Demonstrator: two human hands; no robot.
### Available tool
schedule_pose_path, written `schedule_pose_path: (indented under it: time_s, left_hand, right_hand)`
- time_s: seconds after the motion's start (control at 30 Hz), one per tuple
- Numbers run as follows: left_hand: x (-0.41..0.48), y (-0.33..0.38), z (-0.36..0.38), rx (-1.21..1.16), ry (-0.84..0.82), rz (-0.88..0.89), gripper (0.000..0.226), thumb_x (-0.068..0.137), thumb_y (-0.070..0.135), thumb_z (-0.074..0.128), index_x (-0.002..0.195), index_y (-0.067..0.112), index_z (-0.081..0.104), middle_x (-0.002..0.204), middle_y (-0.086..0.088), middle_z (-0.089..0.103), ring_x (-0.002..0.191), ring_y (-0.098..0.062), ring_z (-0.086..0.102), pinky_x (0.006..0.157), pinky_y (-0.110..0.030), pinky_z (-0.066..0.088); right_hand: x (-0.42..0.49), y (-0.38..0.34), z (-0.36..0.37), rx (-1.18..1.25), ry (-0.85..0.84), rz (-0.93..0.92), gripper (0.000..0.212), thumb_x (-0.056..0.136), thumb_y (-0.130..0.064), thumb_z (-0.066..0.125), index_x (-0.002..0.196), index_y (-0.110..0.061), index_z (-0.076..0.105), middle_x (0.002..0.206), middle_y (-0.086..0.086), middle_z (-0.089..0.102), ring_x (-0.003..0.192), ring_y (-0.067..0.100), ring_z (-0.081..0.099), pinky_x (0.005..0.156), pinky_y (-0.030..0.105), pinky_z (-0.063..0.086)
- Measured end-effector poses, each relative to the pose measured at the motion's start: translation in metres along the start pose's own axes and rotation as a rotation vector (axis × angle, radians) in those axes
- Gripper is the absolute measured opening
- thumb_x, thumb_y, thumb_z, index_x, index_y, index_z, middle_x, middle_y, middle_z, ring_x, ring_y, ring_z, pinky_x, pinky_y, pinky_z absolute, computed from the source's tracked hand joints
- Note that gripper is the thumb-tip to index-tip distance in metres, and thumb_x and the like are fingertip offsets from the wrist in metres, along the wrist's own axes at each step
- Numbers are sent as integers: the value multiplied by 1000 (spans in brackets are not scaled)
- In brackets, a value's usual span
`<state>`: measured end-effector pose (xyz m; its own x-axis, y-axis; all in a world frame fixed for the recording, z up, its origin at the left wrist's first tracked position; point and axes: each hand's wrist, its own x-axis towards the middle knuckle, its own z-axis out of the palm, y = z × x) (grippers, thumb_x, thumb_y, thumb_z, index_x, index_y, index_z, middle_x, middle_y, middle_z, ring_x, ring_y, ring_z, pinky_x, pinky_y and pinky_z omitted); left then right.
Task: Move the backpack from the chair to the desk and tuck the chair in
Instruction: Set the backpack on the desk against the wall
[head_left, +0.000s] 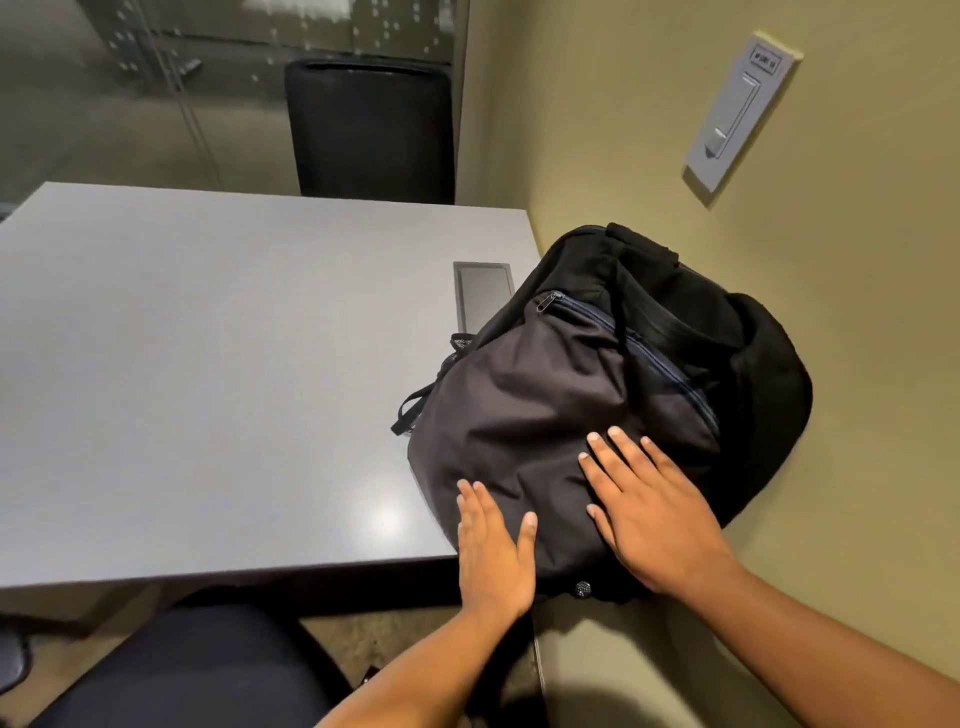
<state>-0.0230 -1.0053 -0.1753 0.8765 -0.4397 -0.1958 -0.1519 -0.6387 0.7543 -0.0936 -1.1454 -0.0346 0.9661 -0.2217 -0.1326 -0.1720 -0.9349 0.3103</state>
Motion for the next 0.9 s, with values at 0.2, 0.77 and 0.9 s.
schedule_pose_path:
  time_s: [0.2,0.77,0.9]
  left_hand:
    - [32,0,-7,45,-73,61,81,99,54,30,151,5,-8,161,-10,-16,149,-23,-8,119,-33,1]
    - [109,4,-17,148,-236,164,83,98,59,25,151,8,-11,160,-9,-20,148,-23,-10,118,-34,2]
    - [117,4,-16,143,-245,172,84,97,60,26,151,8,-11,160,-9,-21,148,-23,-11,117,-33,1]
  right_hand:
    - [16,4,3,22,-22,43,65,90,-50,28,142,-14,43,152,8,40,144,27,30,117,44,25]
    - [61,16,22,76,-41,71,73,92,-57,14,148,-12,28,159,10,26,149,29,10,122,45,12]
    - [67,19,25,92,-43,60,72,93,-56,14,149,-12,24,160,11,21,149,30,5,122,44,8]
